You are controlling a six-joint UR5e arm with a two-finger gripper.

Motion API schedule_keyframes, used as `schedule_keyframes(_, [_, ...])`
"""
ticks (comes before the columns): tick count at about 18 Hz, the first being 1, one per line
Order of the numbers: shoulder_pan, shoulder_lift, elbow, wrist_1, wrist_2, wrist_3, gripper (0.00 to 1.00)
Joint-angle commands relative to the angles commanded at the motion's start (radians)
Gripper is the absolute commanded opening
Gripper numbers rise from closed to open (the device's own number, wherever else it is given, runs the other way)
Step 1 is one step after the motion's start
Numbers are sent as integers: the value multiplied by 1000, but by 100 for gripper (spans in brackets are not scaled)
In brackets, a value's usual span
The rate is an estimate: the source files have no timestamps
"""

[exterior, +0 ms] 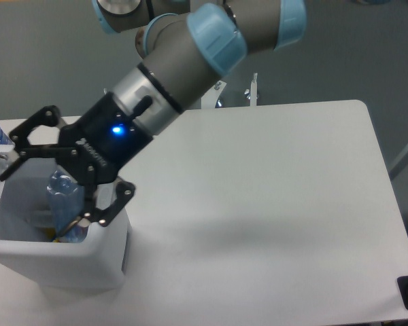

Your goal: Place the trash in the trash can

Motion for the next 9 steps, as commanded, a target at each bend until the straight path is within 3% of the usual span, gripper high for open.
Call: schedule_keyframes(9, [184, -113, 38, -3, 2, 46, 100])
